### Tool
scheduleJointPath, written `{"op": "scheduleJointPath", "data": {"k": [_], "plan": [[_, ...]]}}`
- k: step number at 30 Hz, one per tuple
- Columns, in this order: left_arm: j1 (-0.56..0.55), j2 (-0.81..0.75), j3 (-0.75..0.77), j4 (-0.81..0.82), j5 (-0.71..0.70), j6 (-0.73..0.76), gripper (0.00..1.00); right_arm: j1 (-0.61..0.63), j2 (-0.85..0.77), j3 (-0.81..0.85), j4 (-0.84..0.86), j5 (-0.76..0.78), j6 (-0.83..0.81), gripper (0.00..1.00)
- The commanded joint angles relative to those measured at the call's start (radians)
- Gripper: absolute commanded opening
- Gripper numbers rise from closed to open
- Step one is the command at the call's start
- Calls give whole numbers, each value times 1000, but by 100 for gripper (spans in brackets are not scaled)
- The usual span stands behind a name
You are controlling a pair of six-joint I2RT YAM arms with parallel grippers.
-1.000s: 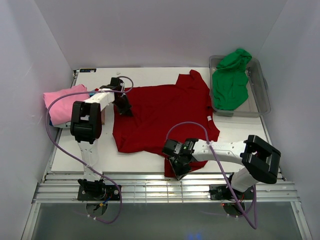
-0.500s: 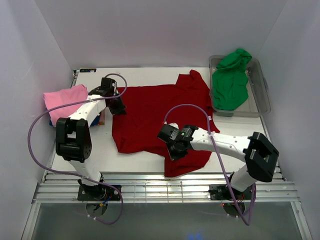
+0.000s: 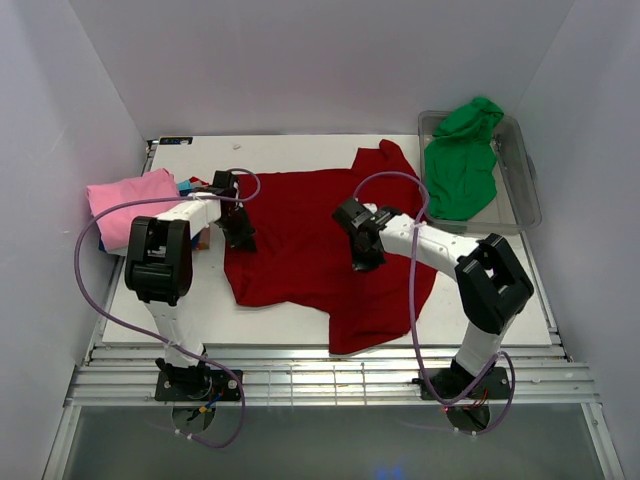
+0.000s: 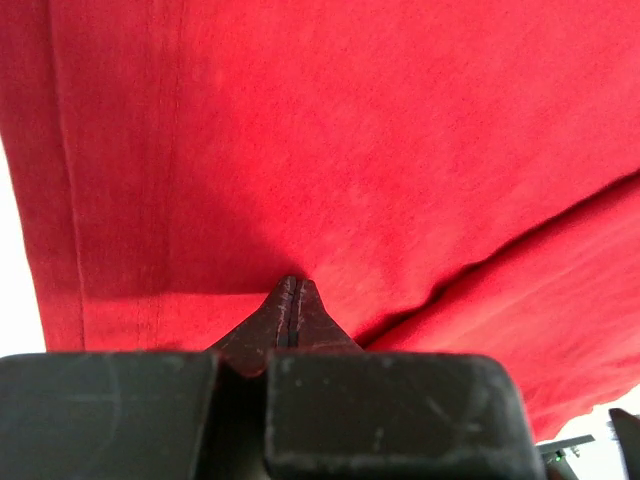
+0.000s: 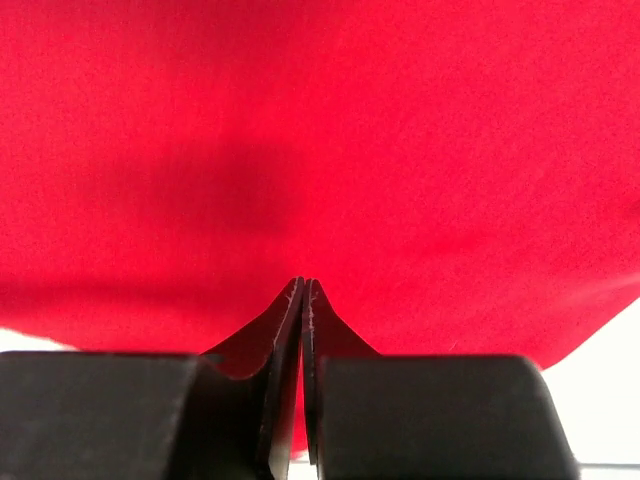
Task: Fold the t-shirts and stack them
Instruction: Flatten the tshirt out
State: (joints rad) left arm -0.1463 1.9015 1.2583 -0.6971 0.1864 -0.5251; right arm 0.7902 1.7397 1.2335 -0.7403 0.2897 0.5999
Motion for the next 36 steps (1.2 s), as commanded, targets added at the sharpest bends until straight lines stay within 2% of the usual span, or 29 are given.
{"op": "scheduleJointPath", "data": {"k": [1, 6, 11, 22, 36], "plan": [[-3, 10, 67, -1, -24, 14, 0, -94, 41, 104, 35, 48, -54, 8], [-2, 48, 98, -13, -71, 20, 0, -221, 174, 247, 28, 20, -126, 8], [5, 77, 89, -18, -120, 20, 0, -266, 335, 392, -37, -20, -181, 8], [132, 88, 87, -15, -122, 40, 0, -267, 423, 405, -31, -93, -196, 8], [139, 149, 164, -12, -59, 74, 0, -267, 468, 443, -8, -250, -206, 8]]}}
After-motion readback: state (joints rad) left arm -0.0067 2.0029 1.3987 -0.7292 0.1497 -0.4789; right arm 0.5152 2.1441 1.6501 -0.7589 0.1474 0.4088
